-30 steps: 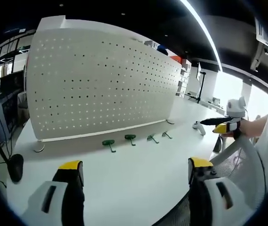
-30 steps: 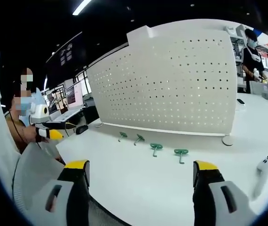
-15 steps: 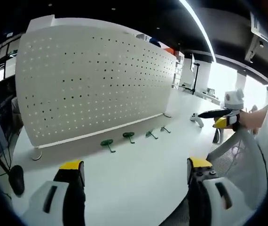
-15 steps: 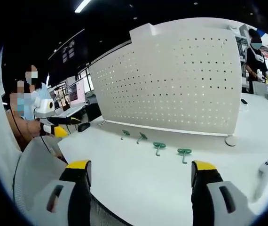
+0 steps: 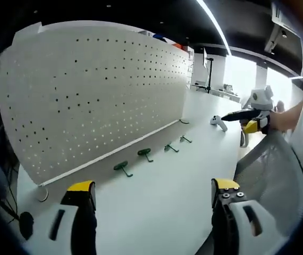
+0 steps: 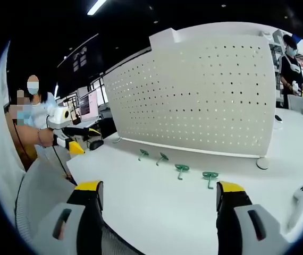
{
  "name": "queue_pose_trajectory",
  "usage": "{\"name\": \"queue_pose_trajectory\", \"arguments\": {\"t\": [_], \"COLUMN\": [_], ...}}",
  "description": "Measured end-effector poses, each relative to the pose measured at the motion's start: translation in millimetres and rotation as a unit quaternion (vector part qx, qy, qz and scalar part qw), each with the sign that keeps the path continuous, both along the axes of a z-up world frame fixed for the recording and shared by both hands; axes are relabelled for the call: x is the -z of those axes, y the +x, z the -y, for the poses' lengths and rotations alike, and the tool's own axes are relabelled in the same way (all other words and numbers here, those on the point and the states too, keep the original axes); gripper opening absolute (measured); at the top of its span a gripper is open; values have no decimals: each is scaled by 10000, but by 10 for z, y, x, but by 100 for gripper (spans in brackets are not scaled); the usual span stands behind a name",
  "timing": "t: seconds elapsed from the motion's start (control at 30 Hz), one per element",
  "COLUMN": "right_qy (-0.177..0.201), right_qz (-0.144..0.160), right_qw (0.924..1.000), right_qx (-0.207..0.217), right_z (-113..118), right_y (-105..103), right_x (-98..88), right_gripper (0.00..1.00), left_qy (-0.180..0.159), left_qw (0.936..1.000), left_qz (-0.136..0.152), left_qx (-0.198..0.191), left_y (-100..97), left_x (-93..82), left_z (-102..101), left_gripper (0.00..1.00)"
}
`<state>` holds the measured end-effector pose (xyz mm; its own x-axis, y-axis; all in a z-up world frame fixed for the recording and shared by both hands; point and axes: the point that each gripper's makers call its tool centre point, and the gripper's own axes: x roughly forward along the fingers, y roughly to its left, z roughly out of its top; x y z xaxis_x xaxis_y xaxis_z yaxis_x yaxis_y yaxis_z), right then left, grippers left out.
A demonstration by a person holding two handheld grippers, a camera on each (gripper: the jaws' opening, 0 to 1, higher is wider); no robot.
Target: Insert the hook assembly into the mounting plate slot until the hook locks in place.
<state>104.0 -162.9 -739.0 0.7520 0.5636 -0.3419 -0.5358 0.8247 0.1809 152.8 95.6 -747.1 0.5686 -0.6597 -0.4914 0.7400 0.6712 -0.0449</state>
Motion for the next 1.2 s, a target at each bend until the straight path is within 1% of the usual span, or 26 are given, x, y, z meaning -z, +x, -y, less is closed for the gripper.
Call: {"name": "queue_pose_trajectory", "arguments": {"t": [0.17, 0.43, 0.6, 0.8, 0.97, 1.13, 1.2], "right_qy": [-28, -54, -70, -66, -62, -80, -77], "right_qz": [15, -4, -10, -28, -46, -59, -61], "right_qw": [10000, 10000, 9999, 9999, 9999, 9998, 9998], "right_qx": [-45, -78, -92, -122, -118, -146, -147], "right_z": [-21, -29, -27, -29, -22, -34, -33], "right_y": [9, 4, -3, -7, -13, -18, -16], "right_x": [-7, 0, 6, 14, 20, 29, 30], "right_gripper": [86, 86, 86, 85, 85, 85, 85], "left_qy": [200, 490, 612, 924, 1078, 1344, 1429], "left_qw": [9994, 9967, 9945, 9888, 9844, 9755, 9738], "left_qz": [18, -122, -186, -227, -204, -234, -238], "left_qx": [268, 641, 834, 1150, 1374, 1728, 1755], "left_y": [73, 150, 193, 287, 387, 497, 530], "left_x": [1, 81, 114, 200, 202, 264, 276], "left_z": [38, 52, 67, 80, 126, 141, 142], "left_gripper": [91, 90, 90, 89, 88, 88, 88]}}
